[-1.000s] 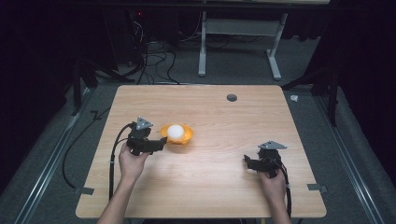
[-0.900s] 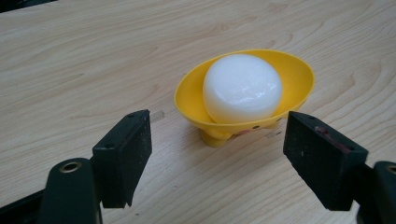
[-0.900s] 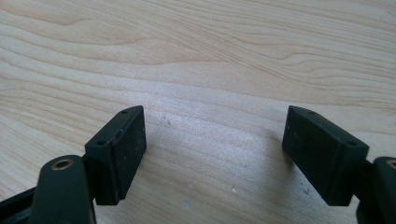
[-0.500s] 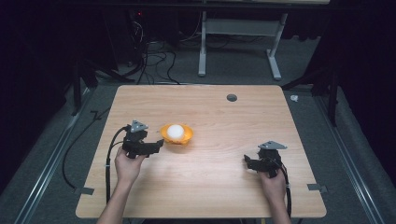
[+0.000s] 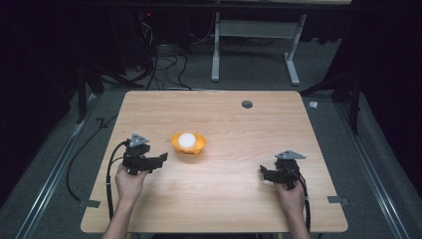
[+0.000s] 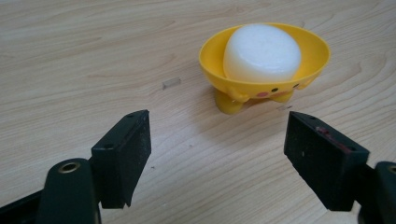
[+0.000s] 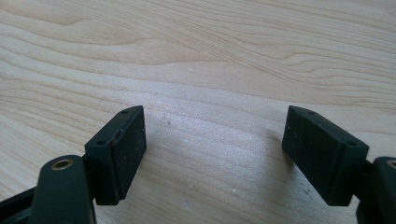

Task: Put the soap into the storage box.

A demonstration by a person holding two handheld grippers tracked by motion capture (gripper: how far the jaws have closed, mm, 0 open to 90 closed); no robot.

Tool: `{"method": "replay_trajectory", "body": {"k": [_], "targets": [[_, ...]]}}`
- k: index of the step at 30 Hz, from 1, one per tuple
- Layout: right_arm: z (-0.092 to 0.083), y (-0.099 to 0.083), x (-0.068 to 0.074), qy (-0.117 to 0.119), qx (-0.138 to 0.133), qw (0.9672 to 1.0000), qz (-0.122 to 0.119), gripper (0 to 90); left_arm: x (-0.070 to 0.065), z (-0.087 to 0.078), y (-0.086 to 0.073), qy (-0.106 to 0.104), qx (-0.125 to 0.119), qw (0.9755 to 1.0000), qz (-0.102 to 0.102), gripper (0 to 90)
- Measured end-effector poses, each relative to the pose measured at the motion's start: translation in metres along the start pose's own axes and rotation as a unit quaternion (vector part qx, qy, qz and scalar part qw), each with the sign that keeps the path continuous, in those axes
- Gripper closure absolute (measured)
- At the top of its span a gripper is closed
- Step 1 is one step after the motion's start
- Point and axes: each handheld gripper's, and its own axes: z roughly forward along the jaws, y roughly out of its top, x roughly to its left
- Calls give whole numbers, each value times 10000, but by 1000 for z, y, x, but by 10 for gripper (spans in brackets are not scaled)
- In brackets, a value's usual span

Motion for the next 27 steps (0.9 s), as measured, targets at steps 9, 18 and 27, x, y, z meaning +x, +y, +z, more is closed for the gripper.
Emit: {"method": "replay_trajectory", "body": {"k": [9,18,27], "targets": [[0,0,0,-1,5,10000,12,226,2,-3,-6,-1,-43,10000,-73,235],[0,0,0,-1,3,10000,-10,226,3,-7,-14,-45,-83,9997,-209,235],[0,0,0,-2,4,10000,11,226,0,-6,-21,-70,-70,9997,-230,233]]}}
